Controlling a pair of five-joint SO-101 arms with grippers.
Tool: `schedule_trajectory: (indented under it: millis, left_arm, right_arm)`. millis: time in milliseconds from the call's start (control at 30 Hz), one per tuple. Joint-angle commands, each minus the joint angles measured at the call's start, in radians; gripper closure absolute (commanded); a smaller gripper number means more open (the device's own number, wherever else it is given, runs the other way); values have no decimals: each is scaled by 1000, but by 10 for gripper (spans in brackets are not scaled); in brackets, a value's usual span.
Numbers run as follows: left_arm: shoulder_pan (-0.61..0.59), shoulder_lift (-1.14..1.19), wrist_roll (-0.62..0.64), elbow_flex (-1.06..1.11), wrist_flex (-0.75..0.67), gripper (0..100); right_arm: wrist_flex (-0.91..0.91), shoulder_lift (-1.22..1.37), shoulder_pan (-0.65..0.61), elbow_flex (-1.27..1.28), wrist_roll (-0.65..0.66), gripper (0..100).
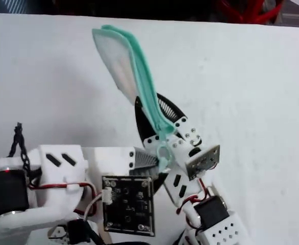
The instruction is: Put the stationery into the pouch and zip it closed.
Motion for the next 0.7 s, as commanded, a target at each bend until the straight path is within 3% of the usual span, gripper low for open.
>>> schedule_trajectory:
  millis: [0,300,533,667]
  left_arm:
    - [200,1,-35,91,-25,976]
    - [108,133,-54,153,-18,976]
    - [384,156,-114,239,3,976]
    - [355,157,-110,155,2,976]
  right_arm:
    - [1,162,70,-60,-14,981]
    - [7,199,91,-109,-23,981]
    - [4,337,101,-183,-23,981]
    - [-1,415,117,-212,-46,981]
